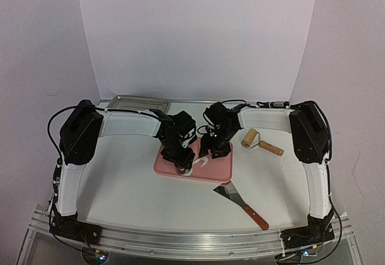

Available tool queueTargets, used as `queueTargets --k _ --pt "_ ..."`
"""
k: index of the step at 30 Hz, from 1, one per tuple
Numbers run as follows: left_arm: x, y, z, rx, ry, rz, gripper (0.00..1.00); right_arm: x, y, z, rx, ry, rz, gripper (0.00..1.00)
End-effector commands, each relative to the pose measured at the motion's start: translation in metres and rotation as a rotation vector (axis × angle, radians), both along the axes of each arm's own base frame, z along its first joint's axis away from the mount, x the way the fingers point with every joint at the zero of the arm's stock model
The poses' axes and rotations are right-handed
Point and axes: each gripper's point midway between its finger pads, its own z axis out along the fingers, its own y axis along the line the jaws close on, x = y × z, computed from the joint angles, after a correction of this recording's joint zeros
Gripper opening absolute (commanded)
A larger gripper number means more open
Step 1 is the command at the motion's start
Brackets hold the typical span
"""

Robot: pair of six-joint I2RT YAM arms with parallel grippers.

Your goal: Roll out the dumpling wrappers from the dough

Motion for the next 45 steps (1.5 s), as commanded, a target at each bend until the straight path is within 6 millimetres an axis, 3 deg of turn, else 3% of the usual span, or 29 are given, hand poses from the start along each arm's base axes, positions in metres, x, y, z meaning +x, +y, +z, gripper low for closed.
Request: queueTargets --k 1,9,18,24,31,45 --pt "-0.006 0.002 0.007 0.001 0.003 -0.002 0.45 0.003 0.007 -0.015 0.019 0.020 0.002 0.53" --pt "-0.009 0.006 0.000 0.014 0.021 0.008 0.42 0.002 0.011 -0.032 0.015 0.036 0.028 0.41" --pt "-0.011 0.014 -0.014 0.057 0.040 0.048 0.38 0.004 0.008 -0.037 -0.008 0.023 0.031 0.00" --pt "0.007 0.026 -0.020 0.107 0.018 0.135 0.35 0.000 0.005 0.000 0.030 -0.018 0.025 0.00" --pt "0.033 0.042 -0.023 0.093 0.026 0.242 0.34 -0.031 -0.014 0.030 0.044 0.005 0.050 0.00" --pt "0.058 0.045 -0.034 0.090 0.033 0.311 0.32 -0.091 0.014 0.062 0.308 0.193 0.247 0.00"
